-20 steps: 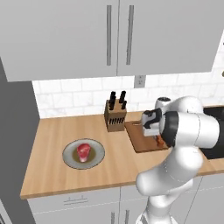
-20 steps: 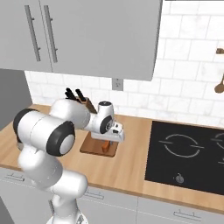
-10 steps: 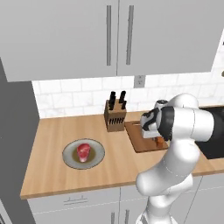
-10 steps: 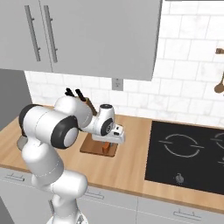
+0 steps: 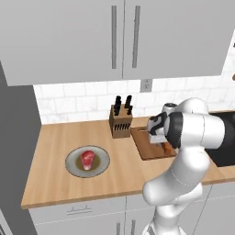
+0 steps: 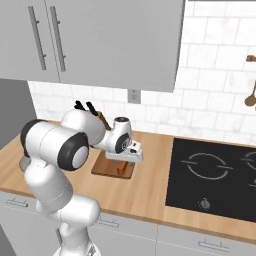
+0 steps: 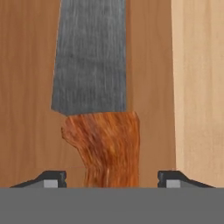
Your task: Pick up the knife from the drawer and place it on the cutting board. Then place the meat from the plate to the cutting board.
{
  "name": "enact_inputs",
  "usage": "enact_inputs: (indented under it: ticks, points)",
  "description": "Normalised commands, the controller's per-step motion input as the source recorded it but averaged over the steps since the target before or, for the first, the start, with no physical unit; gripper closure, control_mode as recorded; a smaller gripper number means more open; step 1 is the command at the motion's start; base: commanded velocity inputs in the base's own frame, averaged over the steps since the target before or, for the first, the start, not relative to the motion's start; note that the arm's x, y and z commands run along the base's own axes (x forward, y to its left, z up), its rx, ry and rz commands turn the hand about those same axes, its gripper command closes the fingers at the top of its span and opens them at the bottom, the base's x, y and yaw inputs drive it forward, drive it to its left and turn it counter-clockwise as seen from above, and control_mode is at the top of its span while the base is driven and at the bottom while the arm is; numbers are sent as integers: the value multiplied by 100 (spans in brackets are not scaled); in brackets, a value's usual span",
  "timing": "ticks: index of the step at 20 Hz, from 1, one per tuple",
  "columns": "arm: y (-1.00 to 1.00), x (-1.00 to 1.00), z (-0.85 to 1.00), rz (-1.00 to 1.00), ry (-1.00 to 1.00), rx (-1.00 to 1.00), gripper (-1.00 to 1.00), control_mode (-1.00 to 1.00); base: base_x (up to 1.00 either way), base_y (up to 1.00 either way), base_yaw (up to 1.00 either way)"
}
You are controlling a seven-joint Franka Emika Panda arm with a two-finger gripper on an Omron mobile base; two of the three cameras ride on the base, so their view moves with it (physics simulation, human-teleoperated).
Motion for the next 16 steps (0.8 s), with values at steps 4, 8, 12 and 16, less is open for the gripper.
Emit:
enact_inputs:
  ticks: [4,8,12,16]
  points:
    - [16,-12,41,0,0,0,-100,-100,0,0,0]
    - [30,-25,63,0,-1,0,-100,-100,0,0,0]
    - [42,-26,44,0,-4,0,-100,-100,0,0,0]
    - [53,-37,7,0,0,0,-100,-100,0,0,0]
